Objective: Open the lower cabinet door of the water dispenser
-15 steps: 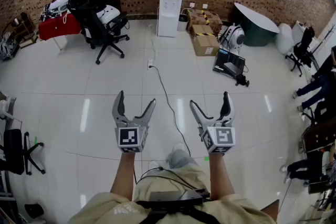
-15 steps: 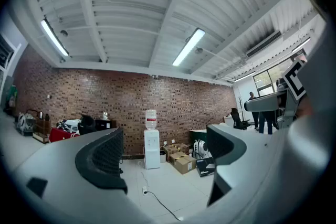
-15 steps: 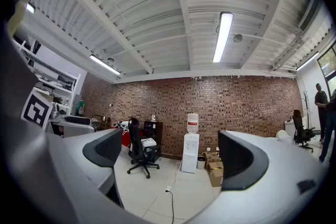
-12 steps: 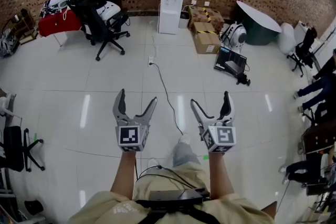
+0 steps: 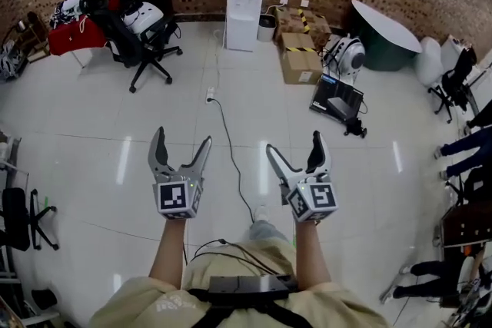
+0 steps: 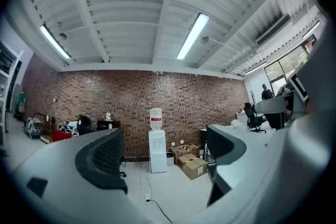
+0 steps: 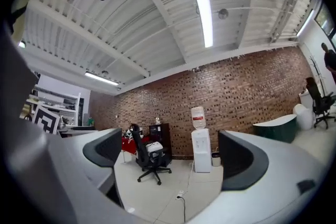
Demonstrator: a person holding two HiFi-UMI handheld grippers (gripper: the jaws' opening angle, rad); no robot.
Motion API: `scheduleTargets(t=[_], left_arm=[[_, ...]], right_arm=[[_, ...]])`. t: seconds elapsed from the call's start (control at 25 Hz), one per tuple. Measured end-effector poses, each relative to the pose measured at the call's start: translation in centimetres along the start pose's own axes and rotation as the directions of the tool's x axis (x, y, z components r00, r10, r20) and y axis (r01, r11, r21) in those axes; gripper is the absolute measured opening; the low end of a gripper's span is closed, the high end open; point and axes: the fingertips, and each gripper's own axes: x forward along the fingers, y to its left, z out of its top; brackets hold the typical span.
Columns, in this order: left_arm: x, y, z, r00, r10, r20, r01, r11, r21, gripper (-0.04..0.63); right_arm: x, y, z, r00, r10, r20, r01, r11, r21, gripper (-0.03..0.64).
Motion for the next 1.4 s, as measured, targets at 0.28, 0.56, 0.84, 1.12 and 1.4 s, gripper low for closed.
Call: scheduleTargets(t=[0.28, 0.56, 0.84, 1.12, 1.4], left_arm=[[10.9, -6.2, 0.4, 0.997, 0.077, 0.012, -0.077, 0.996, -0.038, 0.463], [18.7, -7.1, -0.3, 0.994, 0.095, -0.049, -0.097, 0.995, -0.031, 0.463], [28.2, -6.1, -4.3, 0.997, 0.038, -0.074, -0.044, 0.996, -0.073, 0.463], [45.0, -2.6, -6.9, 0.999, 0.008, -0.035, -0.012, 0.992, -0.123, 0.463], [58.6, 2.5, -5.6, 0.999, -0.037, 0.005, 0.037, 0.994, -0.103, 0.463]], right_arm=[[5.4, -14.8, 2.3, 0.999, 0.033, 0.026, -0.035, 0.998, 0.060, 0.591], [12.7, -18.9, 1.3, 0.996, 0.086, -0.028, -0.084, 0.994, 0.063, 0.589], [20.7, -19.9, -1.9, 0.987, 0.134, -0.093, -0.131, 0.991, 0.039, 0.589], [36.1, -25.7, -2.6, 0.985, 0.123, -0.121, -0.123, 0.992, 0.008, 0.588], [52.4, -26.1, -0.2, 0.990, 0.134, -0.043, -0.137, 0.989, -0.062, 0.588]])
